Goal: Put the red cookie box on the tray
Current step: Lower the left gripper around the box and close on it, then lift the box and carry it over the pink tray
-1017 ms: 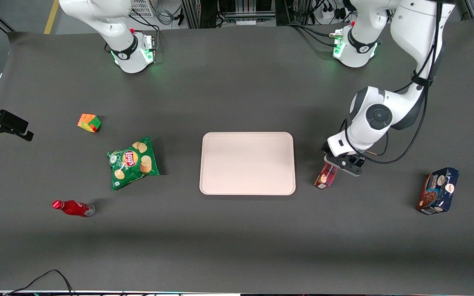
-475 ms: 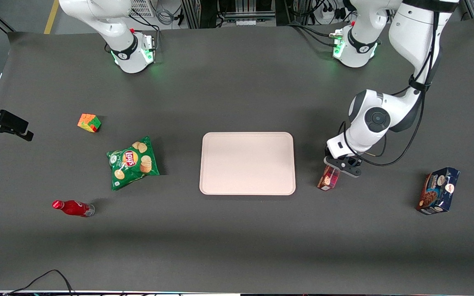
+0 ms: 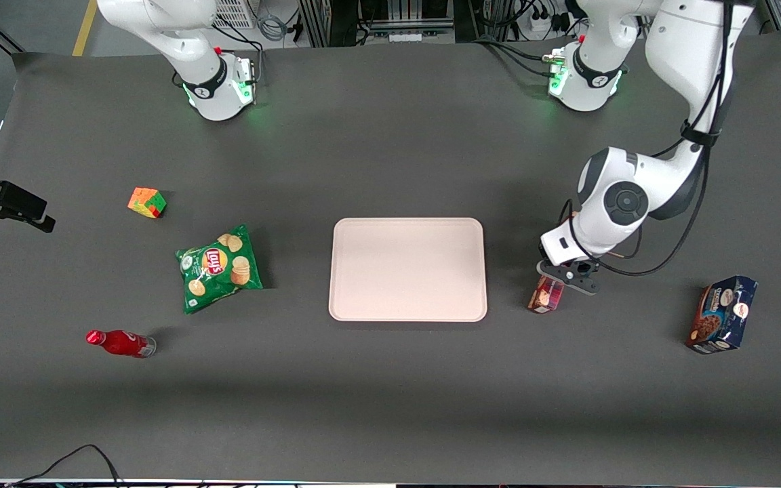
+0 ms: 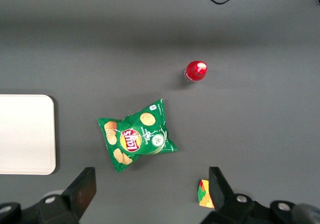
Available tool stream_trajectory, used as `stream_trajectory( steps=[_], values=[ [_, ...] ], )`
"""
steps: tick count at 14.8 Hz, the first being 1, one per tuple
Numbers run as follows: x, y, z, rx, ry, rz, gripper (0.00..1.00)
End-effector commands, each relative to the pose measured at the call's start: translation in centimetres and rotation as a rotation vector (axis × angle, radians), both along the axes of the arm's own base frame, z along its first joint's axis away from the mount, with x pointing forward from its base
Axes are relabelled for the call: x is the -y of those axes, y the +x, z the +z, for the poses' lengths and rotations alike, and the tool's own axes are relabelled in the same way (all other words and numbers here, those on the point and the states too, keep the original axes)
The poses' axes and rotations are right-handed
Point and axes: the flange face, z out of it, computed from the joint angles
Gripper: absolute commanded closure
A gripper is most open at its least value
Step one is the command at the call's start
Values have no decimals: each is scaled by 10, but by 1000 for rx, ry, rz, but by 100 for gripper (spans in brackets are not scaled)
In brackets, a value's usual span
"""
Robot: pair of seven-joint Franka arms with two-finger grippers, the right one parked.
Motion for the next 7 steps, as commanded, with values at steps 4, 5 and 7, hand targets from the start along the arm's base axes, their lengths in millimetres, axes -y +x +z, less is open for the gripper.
stream_trajectory(
  steps=[4, 5, 7],
  values=[
    [36, 35, 154, -83, 58, 87, 100],
    [48, 36, 170, -76, 55, 113, 100],
    [73, 36, 202, -54, 37, 182, 100]
  ],
)
